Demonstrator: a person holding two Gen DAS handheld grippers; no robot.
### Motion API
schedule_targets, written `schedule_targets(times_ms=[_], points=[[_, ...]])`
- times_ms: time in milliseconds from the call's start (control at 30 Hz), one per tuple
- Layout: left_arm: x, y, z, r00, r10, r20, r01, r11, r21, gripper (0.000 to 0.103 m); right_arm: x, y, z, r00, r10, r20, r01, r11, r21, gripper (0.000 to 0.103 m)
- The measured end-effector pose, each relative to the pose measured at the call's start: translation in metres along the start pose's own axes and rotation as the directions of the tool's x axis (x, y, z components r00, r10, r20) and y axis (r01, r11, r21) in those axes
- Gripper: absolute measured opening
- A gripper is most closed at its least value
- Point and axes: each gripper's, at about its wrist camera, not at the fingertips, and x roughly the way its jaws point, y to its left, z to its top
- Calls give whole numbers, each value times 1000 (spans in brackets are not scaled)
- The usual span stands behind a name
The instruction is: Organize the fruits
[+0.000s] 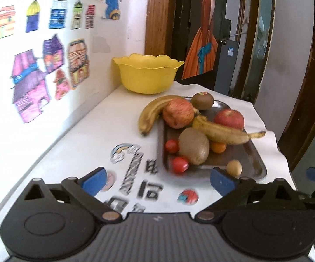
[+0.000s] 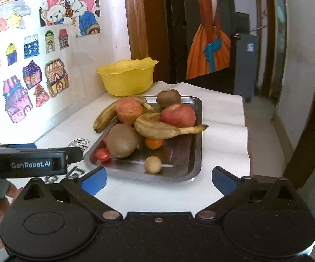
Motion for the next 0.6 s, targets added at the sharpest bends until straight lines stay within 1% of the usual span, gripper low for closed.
schedule_targets(times_ms=[167, 333, 600], points=[[-33, 15, -20, 1000, -7, -9, 7, 1000, 20, 102, -37, 24, -20, 998, -57, 22, 56, 998, 40, 102], [-53, 24, -37, 1000, -12, -20, 13, 999, 39, 102, -63, 39, -44, 996, -92, 13, 91, 992, 85, 102], [-66, 29, -52, 1000, 2, -28, -1, 999, 43, 102, -77, 46, -68, 994, -104, -19, 105, 989, 102, 102]])
